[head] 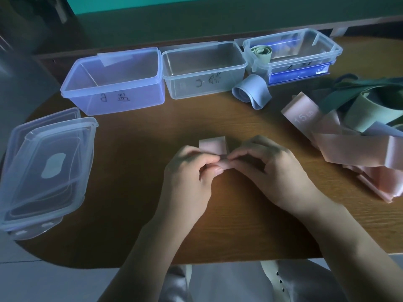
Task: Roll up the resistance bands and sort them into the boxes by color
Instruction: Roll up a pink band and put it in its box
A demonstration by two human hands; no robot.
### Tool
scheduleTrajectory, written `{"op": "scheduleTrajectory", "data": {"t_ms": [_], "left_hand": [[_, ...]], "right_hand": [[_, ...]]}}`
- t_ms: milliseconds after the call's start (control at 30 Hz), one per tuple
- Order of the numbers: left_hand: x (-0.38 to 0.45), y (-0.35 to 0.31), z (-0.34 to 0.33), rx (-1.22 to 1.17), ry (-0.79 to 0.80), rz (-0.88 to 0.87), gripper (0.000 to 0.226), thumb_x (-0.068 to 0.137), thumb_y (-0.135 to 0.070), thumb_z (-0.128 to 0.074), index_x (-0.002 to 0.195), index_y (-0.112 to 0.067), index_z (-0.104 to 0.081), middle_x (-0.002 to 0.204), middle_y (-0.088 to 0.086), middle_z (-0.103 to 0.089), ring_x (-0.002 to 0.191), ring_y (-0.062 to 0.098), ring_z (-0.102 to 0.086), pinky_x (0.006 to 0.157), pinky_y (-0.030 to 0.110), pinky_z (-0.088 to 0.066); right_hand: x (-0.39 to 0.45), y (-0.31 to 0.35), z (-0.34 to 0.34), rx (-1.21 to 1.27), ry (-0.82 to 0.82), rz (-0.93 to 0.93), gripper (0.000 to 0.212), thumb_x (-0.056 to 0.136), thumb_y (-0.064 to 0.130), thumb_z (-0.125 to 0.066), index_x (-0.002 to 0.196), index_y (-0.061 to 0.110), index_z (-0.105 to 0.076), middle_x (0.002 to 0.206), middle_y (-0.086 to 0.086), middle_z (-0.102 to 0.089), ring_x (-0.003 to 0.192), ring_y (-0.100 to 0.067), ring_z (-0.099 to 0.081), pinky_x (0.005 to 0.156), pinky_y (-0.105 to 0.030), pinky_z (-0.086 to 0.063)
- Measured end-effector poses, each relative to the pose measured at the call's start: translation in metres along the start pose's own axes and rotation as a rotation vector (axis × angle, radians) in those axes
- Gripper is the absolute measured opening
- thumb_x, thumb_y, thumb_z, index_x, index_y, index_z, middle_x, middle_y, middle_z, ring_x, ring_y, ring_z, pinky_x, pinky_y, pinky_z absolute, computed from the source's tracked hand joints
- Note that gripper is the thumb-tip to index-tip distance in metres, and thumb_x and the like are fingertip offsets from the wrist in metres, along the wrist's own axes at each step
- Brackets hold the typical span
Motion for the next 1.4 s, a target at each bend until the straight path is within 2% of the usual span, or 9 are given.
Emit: {"op": "scheduleTrajectory", "data": {"t_ms": [100, 233, 467, 600, 867, 1000, 1133, 1267, 1400], "left_hand": [[0.0, -0.001, 0.003, -0.053, -0.019, 0.052, 0.015, 0.084, -0.023, -0.08, 0.099, -0.019, -0.077, 0.096, -0.009, -0.073, 0.077, -0.007, -0.059, 0.075, -0.002, -0.044], [0.003, -0.001, 0.005, -0.057, -0.052, 0.057, 0.01, 0.087, -0.029, -0.076, 0.09, -0.019, -0.075, 0.088, -0.01, -0.072, 0.077, -0.007, -0.06, 0.07, 0.001, -0.046], [0.006, 0.003, 0.003, 0.021, 0.015, 0.095, 0.024, 0.082, -0.034, -0.082, 0.102, -0.022, -0.076, 0.1, -0.008, -0.07, 0.078, 0.001, -0.059, 0.069, -0.002, -0.043], [0.01, 0.007, 0.003, 0.014, 0.025, 0.137, 0.02, 0.088, -0.033, -0.077, 0.106, -0.024, -0.077, 0.099, -0.01, -0.069, 0.077, -0.008, -0.055, 0.073, -0.003, -0.042], [0.014, 0.006, 0.002, 0.044, -0.037, 0.132, 0.021, 0.091, -0.032, -0.074, 0.108, -0.021, -0.078, 0.101, -0.004, -0.072, 0.083, 0.002, -0.058, 0.067, 0.0, -0.04], [0.015, 0.005, 0.003, 0.018, -0.057, 0.11, 0.02, 0.086, -0.028, -0.079, 0.105, -0.022, -0.077, 0.101, -0.008, -0.073, 0.084, -0.001, -0.059, 0.072, -0.004, -0.042], [0.019, 0.006, 0.001, 0.072, 0.005, 0.123, 0.027, 0.086, -0.03, -0.079, 0.112, -0.024, -0.076, 0.103, -0.008, -0.072, 0.085, -0.002, -0.055, 0.067, -0.006, -0.037], [0.026, 0.011, 0.003, 0.074, 0.023, 0.139, 0.026, 0.092, -0.032, -0.073, 0.116, -0.024, -0.076, 0.106, -0.005, -0.073, 0.085, -0.001, -0.056, 0.069, -0.003, -0.036], [0.032, 0.012, 0.001, 0.066, 0.032, 0.139, 0.026, 0.095, -0.033, -0.068, 0.119, -0.025, -0.075, 0.108, -0.005, -0.073, 0.083, 0.0, -0.057, 0.064, -0.005, -0.035]], "right_hand": [[0.002, 0.0, 0.001, -0.037, 0.039, -0.006, 0.024, 0.089, 0.05, -0.065, 0.107, 0.036, -0.072, 0.109, 0.02, -0.059, 0.092, -0.002, -0.06, 0.07, -0.03, -0.054], [0.006, -0.001, -0.003, -0.155, 0.045, -0.016, 0.024, 0.085, 0.043, -0.072, 0.109, 0.038, -0.07, 0.103, 0.024, -0.056, 0.08, 0.01, -0.049, 0.062, -0.014, -0.038], [0.012, -0.001, -0.006, -0.181, -0.012, -0.01, 0.028, 0.094, 0.049, -0.06, 0.111, 0.032, -0.073, 0.106, 0.013, -0.063, 0.086, -0.005, -0.06, 0.06, -0.03, -0.055], [0.013, 0.001, -0.008, -0.069, -0.025, -0.002, 0.032, 0.093, 0.051, -0.058, 0.112, 0.031, -0.074, 0.113, 0.013, -0.061, 0.097, -0.008, -0.063, 0.068, -0.038, -0.059], [0.02, -0.002, -0.011, -0.18, 0.017, -0.032, 0.025, 0.092, 0.035, -0.069, 0.117, 0.034, -0.071, 0.117, 0.015, -0.061, 0.093, -0.006, -0.06, 0.064, -0.029, -0.055], [0.025, 0.0, -0.013, -0.198, 0.003, -0.039, 0.028, 0.095, 0.047, -0.056, 0.114, 0.034, -0.071, 0.113, 0.014, -0.061, 0.093, -0.012, -0.064, 0.062, -0.04, -0.057], [0.03, 0.003, -0.014, -0.214, -0.004, -0.036, 0.043, 0.096, 0.059, -0.039, 0.117, 0.038, -0.07, 0.111, 0.012, -0.06, 0.091, -0.016, -0.065, 0.061, -0.041, -0.056], [0.031, -0.001, -0.016, -0.179, -0.069, -0.051, 0.023, 0.099, 0.04, -0.058, 0.118, 0.035, -0.07, 0.114, 0.012, -0.062, 0.095, -0.015, -0.065, 0.061, -0.037, -0.055], [0.032, -0.003, -0.018, -0.181, -0.005, -0.065, 0.028, 0.091, 0.042, -0.062, 0.118, 0.039, -0.068, 0.117, 0.018, -0.06, 0.096, -0.007, -0.059, 0.065, -0.035, -0.054]]}}
Point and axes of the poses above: each hand's wrist, its own x-axis towards the middle knuckle, its own z-axis out of the back of the hand, y = z × x, the point moved 4 cm from there along x, towards the middle knuckle
